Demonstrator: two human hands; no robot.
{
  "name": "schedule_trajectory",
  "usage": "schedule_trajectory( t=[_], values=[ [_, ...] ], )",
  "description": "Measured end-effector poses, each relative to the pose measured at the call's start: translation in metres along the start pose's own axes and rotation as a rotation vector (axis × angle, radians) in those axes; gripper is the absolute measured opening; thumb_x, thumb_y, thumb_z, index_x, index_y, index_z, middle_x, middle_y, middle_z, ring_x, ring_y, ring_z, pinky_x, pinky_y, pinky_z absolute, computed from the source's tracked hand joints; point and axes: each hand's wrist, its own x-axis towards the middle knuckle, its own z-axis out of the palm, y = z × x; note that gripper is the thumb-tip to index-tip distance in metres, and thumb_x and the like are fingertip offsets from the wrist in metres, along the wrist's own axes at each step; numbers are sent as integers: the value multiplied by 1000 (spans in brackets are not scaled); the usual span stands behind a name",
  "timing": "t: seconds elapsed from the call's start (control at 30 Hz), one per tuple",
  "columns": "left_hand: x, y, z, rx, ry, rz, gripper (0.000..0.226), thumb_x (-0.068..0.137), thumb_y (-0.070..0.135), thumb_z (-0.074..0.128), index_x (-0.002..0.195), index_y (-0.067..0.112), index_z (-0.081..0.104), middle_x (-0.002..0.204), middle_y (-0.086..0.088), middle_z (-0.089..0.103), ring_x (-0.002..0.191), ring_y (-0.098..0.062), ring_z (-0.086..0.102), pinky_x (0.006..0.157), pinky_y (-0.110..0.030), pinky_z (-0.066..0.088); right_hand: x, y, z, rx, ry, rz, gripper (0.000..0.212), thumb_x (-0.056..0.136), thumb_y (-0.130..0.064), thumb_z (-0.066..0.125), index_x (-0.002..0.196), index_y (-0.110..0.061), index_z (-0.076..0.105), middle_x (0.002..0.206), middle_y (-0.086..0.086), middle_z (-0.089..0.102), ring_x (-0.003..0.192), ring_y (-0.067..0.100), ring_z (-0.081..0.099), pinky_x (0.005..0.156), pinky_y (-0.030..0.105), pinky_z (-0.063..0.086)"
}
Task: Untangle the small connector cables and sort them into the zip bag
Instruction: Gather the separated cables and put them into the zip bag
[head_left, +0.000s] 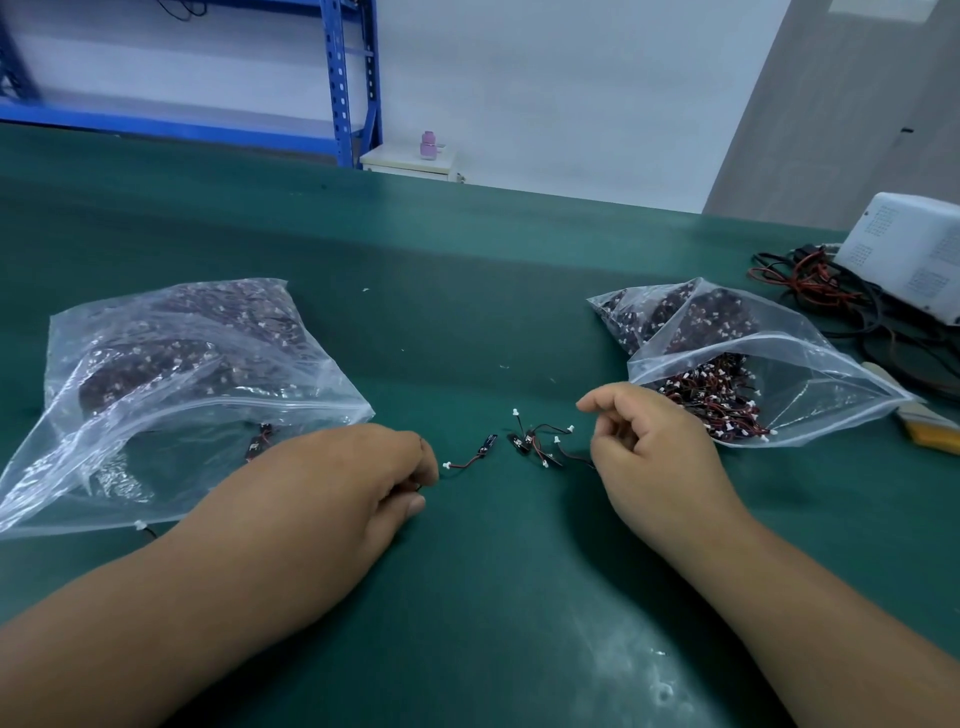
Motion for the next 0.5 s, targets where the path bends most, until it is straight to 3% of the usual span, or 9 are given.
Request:
schedule_trajectory(
  t=[0.17,0.27,0.4,0.5],
  values=[
    [0,2,-2,-2,-15,-9,17,89,44,51,102,49,40,94,33,51,91,14,45,63,-13,37,2,-1,0,-58,-44,14,42,72,1,56,96,-33,64,82,-15,58,70,8,53,65,23,42],
    [0,3,-2,-15,-33,-3,15,91,41,49,103,48,42,97,34,50,88,12,48,68,-15,39,1,0,1,-61,-111,45,38,77,-2,58,98,-33,64,82,-19,62,68,8,56,66,25,49],
    [0,2,-1,-33,-15,4,17,93,40,45,108,47,41,95,29,52,89,11,46,75,-14,40,-2,-4,1,54,-105,-29,49,82,7,59,101,-39,62,85,-15,65,75,5,60,68,9,44],
    [0,1,0,-41,-3,37,18,93,39,45,108,48,42,97,31,50,92,15,43,72,-8,37,-1,-4,-1,137,-31,-43,61,81,14,51,100,-43,61,93,-14,67,78,5,65,70,8,44]
  ],
)
